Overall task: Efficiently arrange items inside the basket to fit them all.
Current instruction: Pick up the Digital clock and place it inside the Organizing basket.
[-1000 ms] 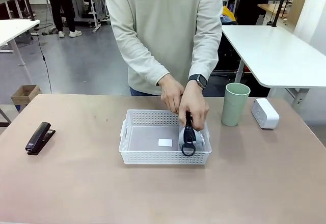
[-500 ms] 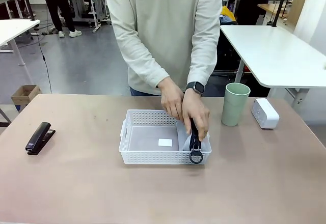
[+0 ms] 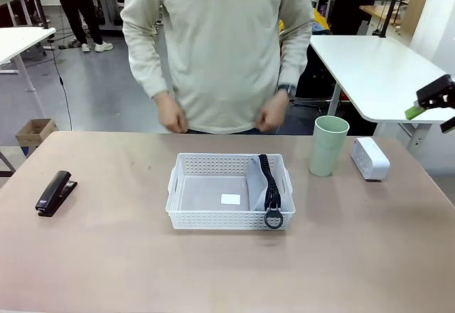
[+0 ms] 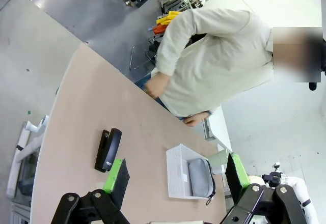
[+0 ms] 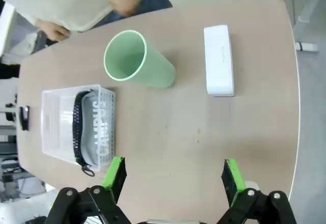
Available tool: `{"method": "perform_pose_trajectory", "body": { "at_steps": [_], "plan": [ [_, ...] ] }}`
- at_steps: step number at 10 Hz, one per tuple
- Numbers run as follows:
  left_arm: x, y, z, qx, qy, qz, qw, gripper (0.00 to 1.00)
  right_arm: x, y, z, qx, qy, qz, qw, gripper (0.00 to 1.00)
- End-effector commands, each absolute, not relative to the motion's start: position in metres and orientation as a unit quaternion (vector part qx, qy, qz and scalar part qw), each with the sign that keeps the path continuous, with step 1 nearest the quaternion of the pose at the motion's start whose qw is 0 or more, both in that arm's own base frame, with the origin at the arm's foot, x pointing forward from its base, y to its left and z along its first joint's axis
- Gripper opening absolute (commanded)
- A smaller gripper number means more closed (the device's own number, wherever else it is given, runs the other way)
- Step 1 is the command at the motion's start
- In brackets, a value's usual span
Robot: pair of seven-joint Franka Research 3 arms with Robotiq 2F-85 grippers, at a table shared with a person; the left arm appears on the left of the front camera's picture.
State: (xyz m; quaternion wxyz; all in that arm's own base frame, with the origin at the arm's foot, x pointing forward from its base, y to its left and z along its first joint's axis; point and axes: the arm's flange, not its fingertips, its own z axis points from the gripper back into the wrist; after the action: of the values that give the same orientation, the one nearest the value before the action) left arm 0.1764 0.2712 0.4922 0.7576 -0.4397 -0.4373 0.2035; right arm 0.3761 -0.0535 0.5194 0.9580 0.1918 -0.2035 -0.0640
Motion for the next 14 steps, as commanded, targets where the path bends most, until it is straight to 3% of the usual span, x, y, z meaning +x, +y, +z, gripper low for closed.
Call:
{"method": "perform_pose_trajectory", "body": {
  "at_steps": [1,5,7,14],
  "plan": [
    [0.179,0.273,0.493,-0.44,-0.446,0.193,0.755,1.0,0.38,-0.047,0.516,0.178,-0.198,-0.052,0.963,1.0],
    [0.179,0.273,0.493,-0.44,-0.446,0.193,0.755,1.0,0.447,-0.03,0.484,0.103,-0.164,-0.112,0.975,1.0],
    [0.179,0.273,0.493,-0.44,-0.446,0.193,0.755,1.0,0.474,-0.018,0.457,0.072,-0.14,-0.083,0.984,1.0],
    [0.179,0.273,0.493,-0.44,-0.446,0.193,0.755,1.0,0.524,0.004,0.396,-0.006,-0.171,-0.097,0.981,1.0]
  ]
}}
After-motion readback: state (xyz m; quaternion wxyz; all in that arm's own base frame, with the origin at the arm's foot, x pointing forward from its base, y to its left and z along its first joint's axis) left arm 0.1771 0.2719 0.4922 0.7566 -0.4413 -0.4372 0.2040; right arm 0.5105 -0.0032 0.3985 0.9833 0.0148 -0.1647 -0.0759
